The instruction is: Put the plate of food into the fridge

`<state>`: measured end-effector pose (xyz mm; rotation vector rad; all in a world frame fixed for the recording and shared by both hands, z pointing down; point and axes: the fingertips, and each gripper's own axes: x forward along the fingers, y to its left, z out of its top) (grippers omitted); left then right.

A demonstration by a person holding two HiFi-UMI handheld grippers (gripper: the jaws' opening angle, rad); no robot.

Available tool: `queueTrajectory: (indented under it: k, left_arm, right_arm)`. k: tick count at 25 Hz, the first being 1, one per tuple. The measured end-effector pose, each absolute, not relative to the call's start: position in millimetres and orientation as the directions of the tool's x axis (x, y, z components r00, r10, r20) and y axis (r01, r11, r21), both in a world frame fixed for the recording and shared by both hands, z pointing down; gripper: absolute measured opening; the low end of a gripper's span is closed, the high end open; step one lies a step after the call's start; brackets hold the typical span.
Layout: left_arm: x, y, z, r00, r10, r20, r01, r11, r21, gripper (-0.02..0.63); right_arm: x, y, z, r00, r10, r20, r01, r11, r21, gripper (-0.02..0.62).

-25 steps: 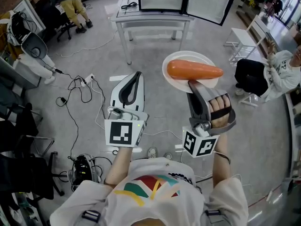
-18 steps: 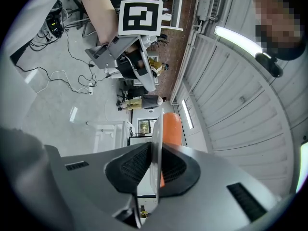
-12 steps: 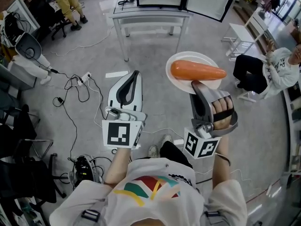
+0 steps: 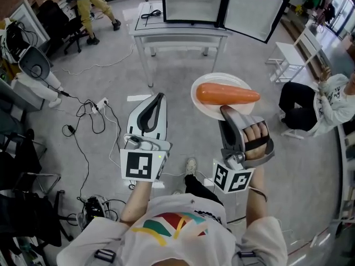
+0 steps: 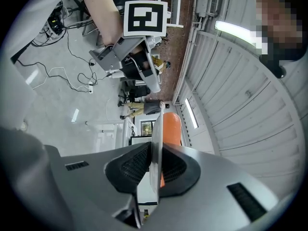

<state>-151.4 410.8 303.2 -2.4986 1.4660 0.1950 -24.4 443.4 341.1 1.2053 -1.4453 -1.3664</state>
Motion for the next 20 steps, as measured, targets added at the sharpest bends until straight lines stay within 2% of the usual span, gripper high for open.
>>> queueTrajectory:
  k: [12, 20]
  left_arm:
    - [-105.7, 266.6, 282.1, 0.445, -0.861, -0.247, -0.895, -0.417, -0.158, 0.006]
    - [-92.8, 207.1, 294.9, 0.423, -0.879, -0.219, -0.905, -0.398, -0.151, 0.006]
  right_arm:
    - [27.1, 295.8, 328.4, -0.287, -0.954, -0.086, -0.15, -0.044, 0.988, 0.04]
    - [35.4, 230.4, 338.0, -0.326, -0.943, -0.066, -0.154, -0.016, 0.988, 0.04]
